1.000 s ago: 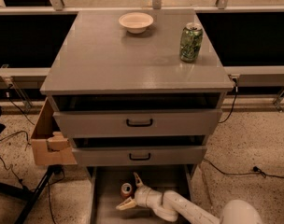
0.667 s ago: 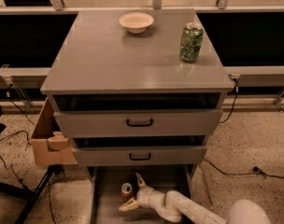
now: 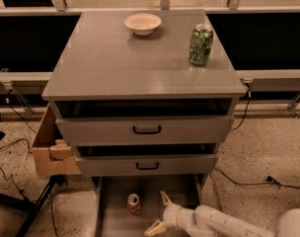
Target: Place coke can into bottom drawer
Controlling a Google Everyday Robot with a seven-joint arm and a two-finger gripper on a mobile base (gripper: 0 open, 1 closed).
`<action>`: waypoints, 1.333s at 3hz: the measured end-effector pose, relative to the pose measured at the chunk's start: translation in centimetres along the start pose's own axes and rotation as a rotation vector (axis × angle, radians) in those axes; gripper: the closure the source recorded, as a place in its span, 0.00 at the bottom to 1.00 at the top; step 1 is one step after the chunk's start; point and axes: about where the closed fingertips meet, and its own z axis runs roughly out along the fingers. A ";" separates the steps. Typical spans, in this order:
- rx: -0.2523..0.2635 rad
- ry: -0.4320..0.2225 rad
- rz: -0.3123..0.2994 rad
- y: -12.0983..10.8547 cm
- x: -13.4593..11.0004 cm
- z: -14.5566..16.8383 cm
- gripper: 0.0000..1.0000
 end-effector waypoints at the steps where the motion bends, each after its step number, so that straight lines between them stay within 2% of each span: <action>1: 0.059 0.117 0.002 0.0 -0.3 -6.7 0.00; 2: 0.123 0.209 -0.019 0.7 -2.5 -11.7 0.00; 3: 0.155 0.283 -0.087 0.7 -3.7 -14.1 0.00; 4: 0.155 0.283 -0.087 0.7 -3.7 -14.1 0.00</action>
Offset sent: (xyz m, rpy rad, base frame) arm -0.1141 -0.1003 0.1583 -0.4988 0.0029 -0.1936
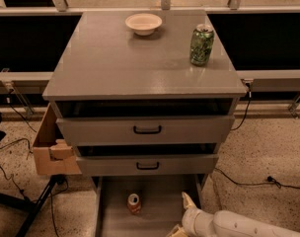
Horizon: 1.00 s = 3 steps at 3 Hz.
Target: Place coke can into bottom drawer
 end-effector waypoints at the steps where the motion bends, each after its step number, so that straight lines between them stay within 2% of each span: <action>1: 0.035 0.080 -0.048 -1.3 0.4 -1.9 0.00; 2: 0.127 0.230 -0.091 -3.2 1.9 -7.6 0.00; 3: 0.198 0.442 -0.131 -4.6 4.0 -14.0 0.00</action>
Offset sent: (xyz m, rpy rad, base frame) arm -0.0390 -0.1487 0.1028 -0.5091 -0.0506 -0.1609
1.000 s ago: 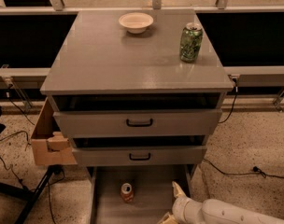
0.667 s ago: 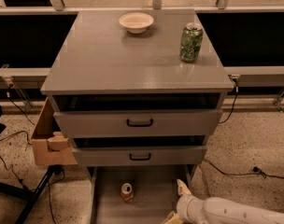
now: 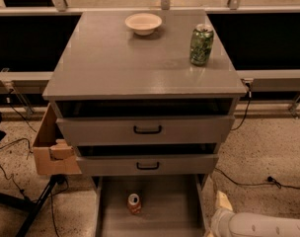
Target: Place coke can into bottom drawer
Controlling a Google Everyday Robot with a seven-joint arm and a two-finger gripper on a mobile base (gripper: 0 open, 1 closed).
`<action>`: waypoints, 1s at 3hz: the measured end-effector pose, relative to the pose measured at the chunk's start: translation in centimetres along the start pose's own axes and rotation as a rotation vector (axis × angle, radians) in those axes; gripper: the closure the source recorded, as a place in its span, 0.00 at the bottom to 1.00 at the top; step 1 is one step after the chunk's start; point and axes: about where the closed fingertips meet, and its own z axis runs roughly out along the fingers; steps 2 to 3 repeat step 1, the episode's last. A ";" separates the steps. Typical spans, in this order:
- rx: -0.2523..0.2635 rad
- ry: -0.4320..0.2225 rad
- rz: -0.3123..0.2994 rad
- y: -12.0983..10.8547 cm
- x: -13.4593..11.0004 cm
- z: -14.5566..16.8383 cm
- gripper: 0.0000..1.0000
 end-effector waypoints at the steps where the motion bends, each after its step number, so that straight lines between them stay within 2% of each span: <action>1: 0.046 0.216 -0.103 -2.2 4.6 -4.8 0.00; 3: 0.046 0.216 -0.103 -2.2 4.6 -4.8 0.00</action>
Offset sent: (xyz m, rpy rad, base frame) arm 0.0000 0.0000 0.0000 0.0000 0.0000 0.0000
